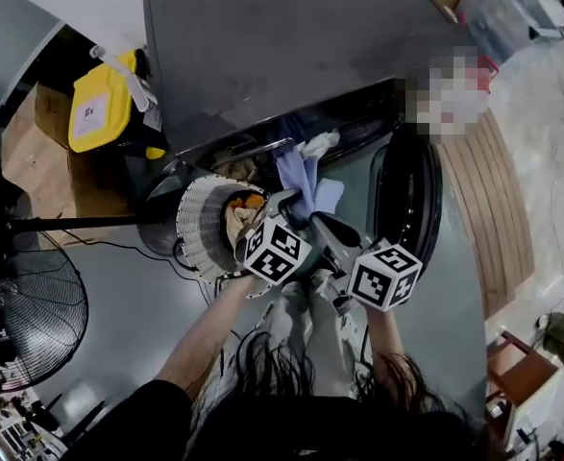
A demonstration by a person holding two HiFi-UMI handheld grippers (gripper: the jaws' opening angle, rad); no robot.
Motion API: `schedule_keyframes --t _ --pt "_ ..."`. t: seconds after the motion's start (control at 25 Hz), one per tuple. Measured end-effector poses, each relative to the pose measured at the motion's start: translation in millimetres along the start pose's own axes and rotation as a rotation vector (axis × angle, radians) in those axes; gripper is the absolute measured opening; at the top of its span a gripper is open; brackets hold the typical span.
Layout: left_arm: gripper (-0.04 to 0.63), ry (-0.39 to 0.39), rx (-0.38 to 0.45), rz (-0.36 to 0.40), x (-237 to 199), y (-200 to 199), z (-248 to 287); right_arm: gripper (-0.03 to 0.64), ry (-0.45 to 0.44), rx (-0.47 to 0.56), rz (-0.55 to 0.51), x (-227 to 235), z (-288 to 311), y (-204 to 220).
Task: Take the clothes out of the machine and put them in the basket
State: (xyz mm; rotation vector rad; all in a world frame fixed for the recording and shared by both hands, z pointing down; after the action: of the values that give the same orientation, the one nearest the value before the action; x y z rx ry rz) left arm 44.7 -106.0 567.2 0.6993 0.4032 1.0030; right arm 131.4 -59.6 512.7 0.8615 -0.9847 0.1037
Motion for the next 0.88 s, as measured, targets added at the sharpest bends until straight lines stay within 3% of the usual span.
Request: schedule_keyframes --t 0.24,0.44,0.72,0.88 --pt "0.081 -0.057 -0.001 0.008 -1.7 -15.1 -28.1 0.026 -0.014 -0.019 -0.09 -20.1 -5.5 -19.3" --pt "0.066 -0.1 0.027 0.025 -5.7 -38.1 -53.1 0.029 0.038 -0.045 -0.324 -32.6 -19.9 -41.4" --pt "0.063 -0.174 0.116 -0.026 -18.7 -64.6 -97.5 0.035 0.184 -0.04 -0.402 -19.9 -47.6 -62.3" --pt "0.063 -0.187 0.178 -0.049 -20.3 -82.4 -125.2 0.07 0.279 -0.099 -0.535 0.5 -52.1 -56.0"
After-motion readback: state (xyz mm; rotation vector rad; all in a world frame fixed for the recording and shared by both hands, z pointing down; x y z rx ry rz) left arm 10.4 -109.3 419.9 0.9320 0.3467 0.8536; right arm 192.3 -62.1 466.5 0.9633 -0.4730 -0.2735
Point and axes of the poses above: the fingertips, and each gripper's own axes: z forward along the fingers, x to its right, y out of its underside, the point moved 7 cm from there along -z, backward along the fingers, and after that the axes turned 2 degrees about x, right-handed, at the moved point
